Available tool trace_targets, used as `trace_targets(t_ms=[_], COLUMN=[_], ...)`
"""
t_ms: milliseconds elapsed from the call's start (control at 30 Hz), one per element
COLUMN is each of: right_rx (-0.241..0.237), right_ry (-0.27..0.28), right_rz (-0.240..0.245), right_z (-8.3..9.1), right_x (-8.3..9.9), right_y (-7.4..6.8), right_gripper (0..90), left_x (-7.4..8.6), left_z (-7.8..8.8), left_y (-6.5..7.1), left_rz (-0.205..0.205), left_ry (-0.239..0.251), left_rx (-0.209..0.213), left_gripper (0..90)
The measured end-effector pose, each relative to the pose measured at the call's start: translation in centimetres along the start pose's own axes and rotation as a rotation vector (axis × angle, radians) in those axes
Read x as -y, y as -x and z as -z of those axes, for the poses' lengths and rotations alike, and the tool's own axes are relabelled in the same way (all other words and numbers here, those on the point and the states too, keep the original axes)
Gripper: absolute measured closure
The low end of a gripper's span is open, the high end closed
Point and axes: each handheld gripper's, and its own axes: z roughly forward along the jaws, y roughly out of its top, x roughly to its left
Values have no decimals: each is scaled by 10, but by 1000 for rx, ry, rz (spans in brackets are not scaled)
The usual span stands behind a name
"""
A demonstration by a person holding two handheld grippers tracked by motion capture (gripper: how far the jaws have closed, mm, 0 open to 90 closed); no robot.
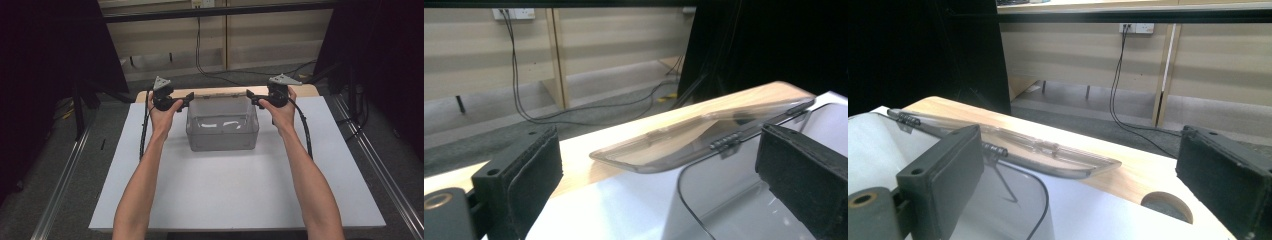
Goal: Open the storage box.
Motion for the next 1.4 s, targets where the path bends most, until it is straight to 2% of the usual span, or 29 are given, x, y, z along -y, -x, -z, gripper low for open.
trace_targets(t_ms=[100, 267, 333, 500, 567, 700, 800, 900, 1200, 1333, 1400], right_rx=[19, 17, 18, 31, 29, 28, 25, 26, 16, 26, 33], right_ry=[10, 16, 20, 16, 19, 34, 42, 46, 62, 63, 71], right_rz=[-10, -29, -9, 11, 14, 18, 27, 36, 53, 65, 63], right_z=[5, 12, 15, 24, 27, 36, 41, 46, 58, 65, 69], right_x=[1, 0, 0, 1, 1, 0, 1, 3, 8, 11, 10], right_y=[0, -4, -6, -9, -10, -13, -15, -18, -26, -29, -30], right_gripper=[12, 0, 1, 19, 19, 19, 19, 19, 15, 13, 11], left_x=[3, 8, 9, 14, 17, 19, 20, 20, 25, 31, 33], left_z=[4, 10, 13, 23, 27, 36, 42, 46, 65, 72, 77], left_y=[1, 4, 4, 7, 8, 9, 10, 13, 23, 26, 28], left_rz=[0, -5, -15, -17, -32, -28, -39, -57, -78, -98, -90], left_ry=[2, 11, 3, 21, 20, 32, 39, 30, 56, 52, 68], left_rx=[0, 5, 2, -6, -12, -19, -25, -26, -27, -39, -44], left_gripper=[40, 34, 34, 37, 37, 37, 38, 37, 38, 38, 38])
